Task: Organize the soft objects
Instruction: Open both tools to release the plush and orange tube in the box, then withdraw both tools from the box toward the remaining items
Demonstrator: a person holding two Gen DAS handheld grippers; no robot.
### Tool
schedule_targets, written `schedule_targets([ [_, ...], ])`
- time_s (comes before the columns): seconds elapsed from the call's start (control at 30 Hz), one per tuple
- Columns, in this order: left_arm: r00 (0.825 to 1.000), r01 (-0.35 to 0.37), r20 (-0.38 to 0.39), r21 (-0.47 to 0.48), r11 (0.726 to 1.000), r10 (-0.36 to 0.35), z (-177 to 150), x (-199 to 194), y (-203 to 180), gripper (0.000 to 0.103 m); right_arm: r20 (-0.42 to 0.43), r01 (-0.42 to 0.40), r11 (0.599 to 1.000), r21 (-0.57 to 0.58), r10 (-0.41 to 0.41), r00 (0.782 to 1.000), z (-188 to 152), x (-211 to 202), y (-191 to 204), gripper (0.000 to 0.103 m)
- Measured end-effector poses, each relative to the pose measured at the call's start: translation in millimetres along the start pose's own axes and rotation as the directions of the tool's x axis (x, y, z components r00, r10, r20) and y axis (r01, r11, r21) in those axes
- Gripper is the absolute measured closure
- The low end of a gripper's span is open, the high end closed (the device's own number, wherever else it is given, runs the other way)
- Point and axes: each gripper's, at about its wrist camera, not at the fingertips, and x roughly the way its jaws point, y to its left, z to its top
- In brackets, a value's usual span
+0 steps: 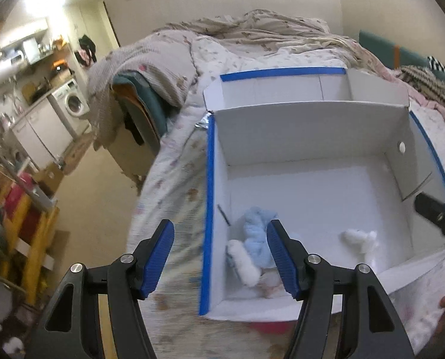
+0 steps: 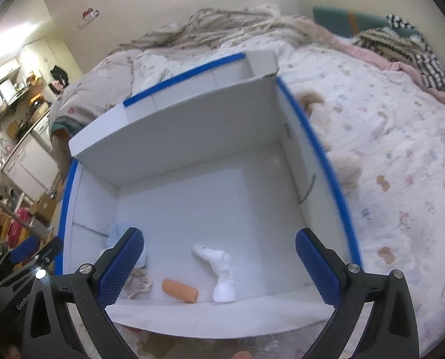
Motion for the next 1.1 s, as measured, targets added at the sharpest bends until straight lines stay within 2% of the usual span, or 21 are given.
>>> schedule_targets([
  [0.27, 0.999, -0.038, -0.003, 0.001, 0.999, 0.038, -17.1, -10.4, 18.5, 0.041, 0.010, 0.021, 1.000, -0.021, -0.021, 1.000, -12.2, -18.4, -2.8, 0.000],
  [0.5, 0.998, -0.050, -0.043, -0.011, 0.999, 0.050, -41.6, -14.1, 36.4, 0.041, 0.016, 0.031, 0.999, -0.031, -0.031, 0.999, -24.5, -33.3, -7.2, 0.000],
  [0.77, 0.993, -0.044, -0.115, -0.086, 0.995, 0.034, -56.0, -9.5, 55.2, 0.041, -0.027, 0.027, 1.000, 0.006, -0.027, 0.999, -43.9, -42.5, -17.0, 0.000],
  [0.97, 0.989, -0.048, -0.142, -0.087, 0.995, 0.035, -68.1, -6.9, 55.4, 0.041, -0.060, 0.039, 0.999, -0.014, -0.040, 0.997, -56.3, -45.2, -15.6, 0.000],
  [1.1, 0.985, -0.024, -0.171, -0.103, 0.994, 0.006, -74.8, -4.7, 55.6, 0.041, -0.102, 0.045, 0.999, -0.015, -0.047, 0.994, -63.4, -41.4, -16.2, 0.000],
])
